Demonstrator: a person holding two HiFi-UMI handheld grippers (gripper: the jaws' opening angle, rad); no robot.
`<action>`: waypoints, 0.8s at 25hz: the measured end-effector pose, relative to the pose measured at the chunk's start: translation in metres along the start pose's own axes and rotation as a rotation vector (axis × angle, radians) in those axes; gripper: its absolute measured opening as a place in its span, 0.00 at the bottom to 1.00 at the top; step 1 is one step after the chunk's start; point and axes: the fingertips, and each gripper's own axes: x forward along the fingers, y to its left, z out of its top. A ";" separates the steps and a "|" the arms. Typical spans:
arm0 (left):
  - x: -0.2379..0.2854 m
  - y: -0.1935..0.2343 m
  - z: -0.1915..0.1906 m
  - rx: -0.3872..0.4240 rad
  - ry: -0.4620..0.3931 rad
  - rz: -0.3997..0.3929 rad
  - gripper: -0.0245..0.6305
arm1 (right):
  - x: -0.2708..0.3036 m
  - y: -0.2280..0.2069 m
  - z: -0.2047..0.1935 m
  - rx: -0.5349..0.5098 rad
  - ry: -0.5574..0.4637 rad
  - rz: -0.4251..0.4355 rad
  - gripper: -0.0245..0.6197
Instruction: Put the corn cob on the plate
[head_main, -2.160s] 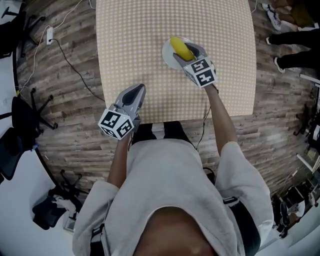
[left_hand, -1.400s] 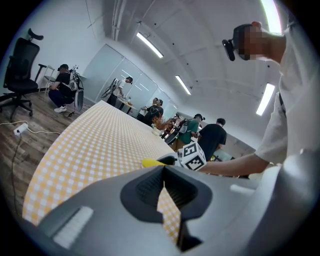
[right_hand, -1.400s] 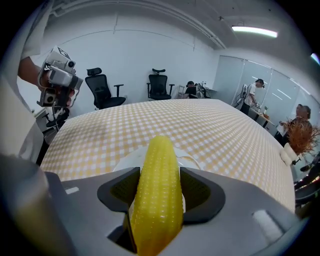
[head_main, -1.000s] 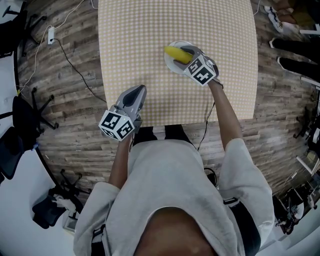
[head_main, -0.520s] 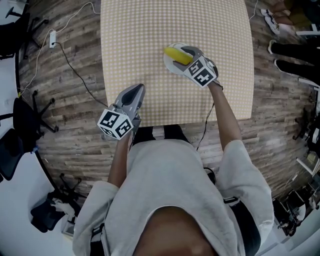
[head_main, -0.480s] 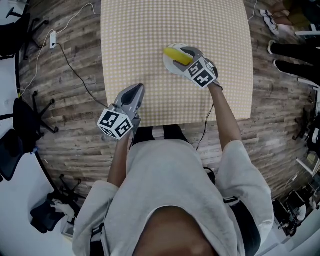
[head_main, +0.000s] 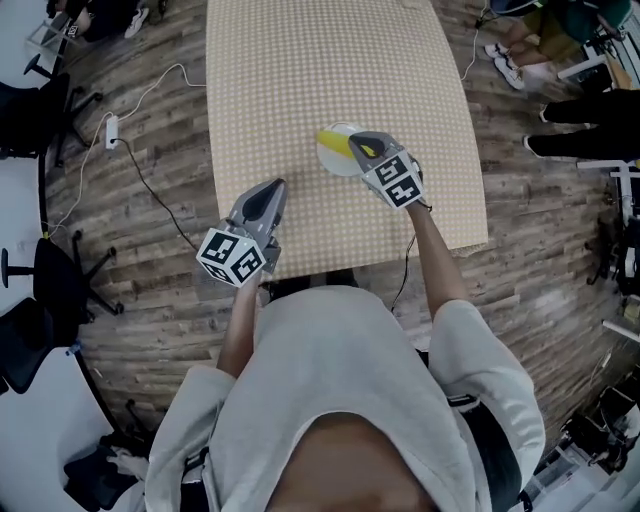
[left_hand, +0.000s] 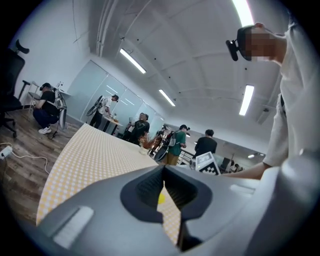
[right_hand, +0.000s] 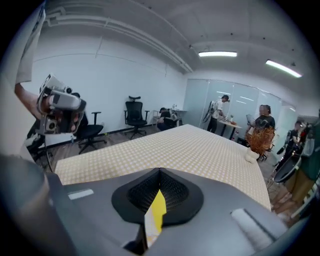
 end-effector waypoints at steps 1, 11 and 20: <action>0.000 -0.003 0.006 0.014 -0.006 -0.016 0.05 | -0.010 0.001 0.010 0.047 -0.044 -0.022 0.04; -0.018 -0.018 0.030 0.088 -0.013 -0.161 0.05 | -0.088 0.041 0.062 0.278 -0.252 -0.279 0.04; -0.023 -0.051 0.017 0.092 0.004 -0.228 0.05 | -0.122 0.102 0.046 0.344 -0.263 -0.290 0.04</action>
